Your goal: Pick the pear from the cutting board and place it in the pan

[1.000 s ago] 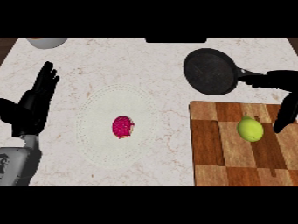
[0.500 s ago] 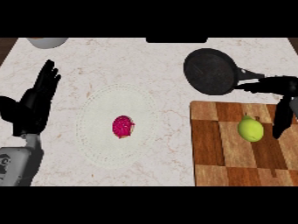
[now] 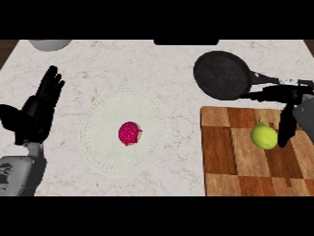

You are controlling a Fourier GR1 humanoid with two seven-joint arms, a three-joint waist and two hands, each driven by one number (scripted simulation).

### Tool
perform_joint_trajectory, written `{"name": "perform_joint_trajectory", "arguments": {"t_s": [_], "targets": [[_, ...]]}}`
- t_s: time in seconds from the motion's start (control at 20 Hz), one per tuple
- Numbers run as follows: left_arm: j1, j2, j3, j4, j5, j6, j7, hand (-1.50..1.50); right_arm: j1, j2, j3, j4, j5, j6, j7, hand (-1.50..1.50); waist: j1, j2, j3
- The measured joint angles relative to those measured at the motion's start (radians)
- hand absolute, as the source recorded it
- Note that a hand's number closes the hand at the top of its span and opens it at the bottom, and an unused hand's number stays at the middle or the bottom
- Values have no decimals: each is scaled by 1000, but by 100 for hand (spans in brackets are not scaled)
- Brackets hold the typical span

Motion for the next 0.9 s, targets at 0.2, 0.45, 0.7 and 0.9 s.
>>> {"name": "perform_joint_trajectory", "arguments": {"t_s": [0.2,0.45,0.7,0.9], "targets": [[4,-11,2,10,-10,-10,-10,0,17,17,15,30,51,-31,-33,-150,-1,0,0],[-1,-20,12,7,-24,-10,-8,0,36,33,25,45,97,-39,-57,-150,0,-2,-2],[-16,-19,16,-11,-28,-15,25,0,39,34,33,47,117,-57,-102,150,-1,-8,-9],[-5,-12,27,-20,-23,-27,25,0,56,32,56,27,132,-94,-154,150,-2,-9,-11]]}}
